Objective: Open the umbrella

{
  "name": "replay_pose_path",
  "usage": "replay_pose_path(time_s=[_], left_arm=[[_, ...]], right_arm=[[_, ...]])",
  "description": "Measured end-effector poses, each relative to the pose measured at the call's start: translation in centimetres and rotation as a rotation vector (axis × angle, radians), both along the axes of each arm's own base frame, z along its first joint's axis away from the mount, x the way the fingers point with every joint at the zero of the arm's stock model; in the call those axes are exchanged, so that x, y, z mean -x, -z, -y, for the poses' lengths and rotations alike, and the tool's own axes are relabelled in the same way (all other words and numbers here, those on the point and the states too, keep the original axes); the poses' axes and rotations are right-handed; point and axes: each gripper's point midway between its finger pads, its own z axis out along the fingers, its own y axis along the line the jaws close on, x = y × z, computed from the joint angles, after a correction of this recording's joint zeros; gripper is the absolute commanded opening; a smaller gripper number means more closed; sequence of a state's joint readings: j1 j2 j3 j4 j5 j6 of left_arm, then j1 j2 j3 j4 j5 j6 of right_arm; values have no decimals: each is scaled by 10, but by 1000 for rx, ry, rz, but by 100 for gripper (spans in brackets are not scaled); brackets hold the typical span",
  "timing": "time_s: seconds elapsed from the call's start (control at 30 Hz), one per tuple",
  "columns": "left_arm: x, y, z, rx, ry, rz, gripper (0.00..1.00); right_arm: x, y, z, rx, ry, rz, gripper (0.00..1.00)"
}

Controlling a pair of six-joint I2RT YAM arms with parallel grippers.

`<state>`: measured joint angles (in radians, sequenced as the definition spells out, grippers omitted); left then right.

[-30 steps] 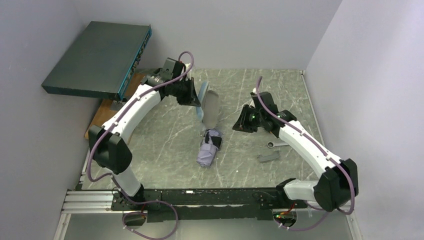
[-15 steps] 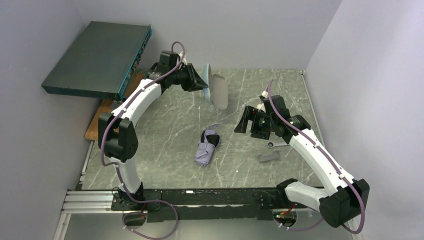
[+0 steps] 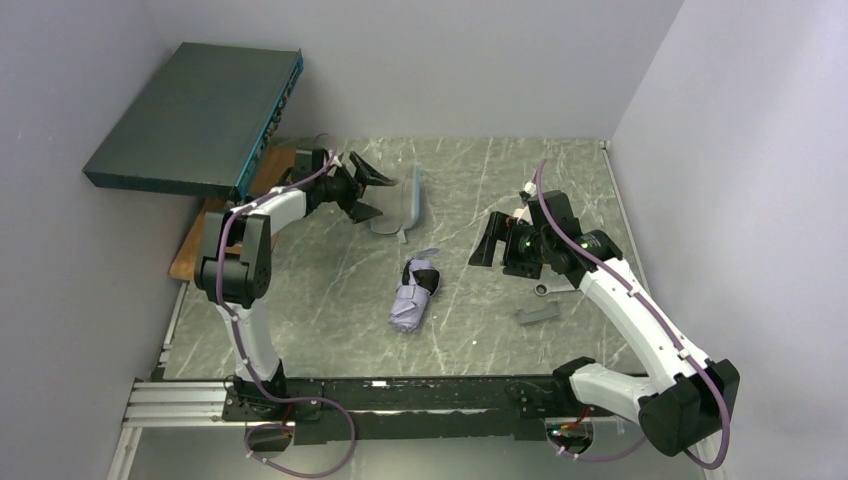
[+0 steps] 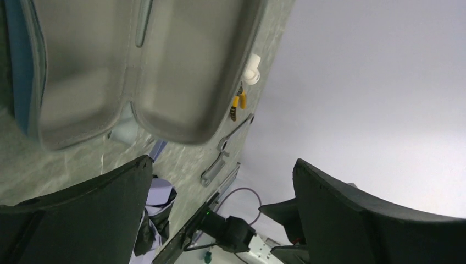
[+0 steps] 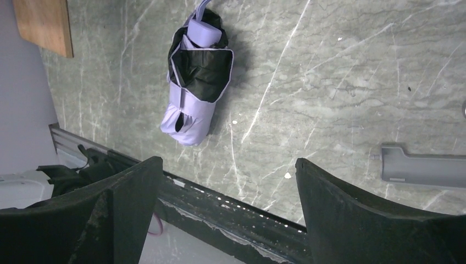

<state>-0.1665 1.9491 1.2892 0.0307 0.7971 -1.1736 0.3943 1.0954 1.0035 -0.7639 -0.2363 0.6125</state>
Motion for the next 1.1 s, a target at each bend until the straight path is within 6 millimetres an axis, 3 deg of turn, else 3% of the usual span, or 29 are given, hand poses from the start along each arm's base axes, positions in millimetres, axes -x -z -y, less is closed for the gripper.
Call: replay_pose_path(time_s=[0.17,0.33,0.47,0.87,1.1], left_arm=[[16,-20,-2,-123,83,77,99],[47,-57,-11,-248,142,214,100],[72,-67,-12,-342,192,284,99],[176,-17,21,-530,467,270,91],[200,-4,33,-664,541,315,81]], right_arm=[[0,0,0,1,-1,3,93],[-1,0,0,-1,-1,9,93],[-1,2,0,-1,-2,5,93],[4,7,2,-9,6,8,93],[9,6,3,-22,19,14,93]])
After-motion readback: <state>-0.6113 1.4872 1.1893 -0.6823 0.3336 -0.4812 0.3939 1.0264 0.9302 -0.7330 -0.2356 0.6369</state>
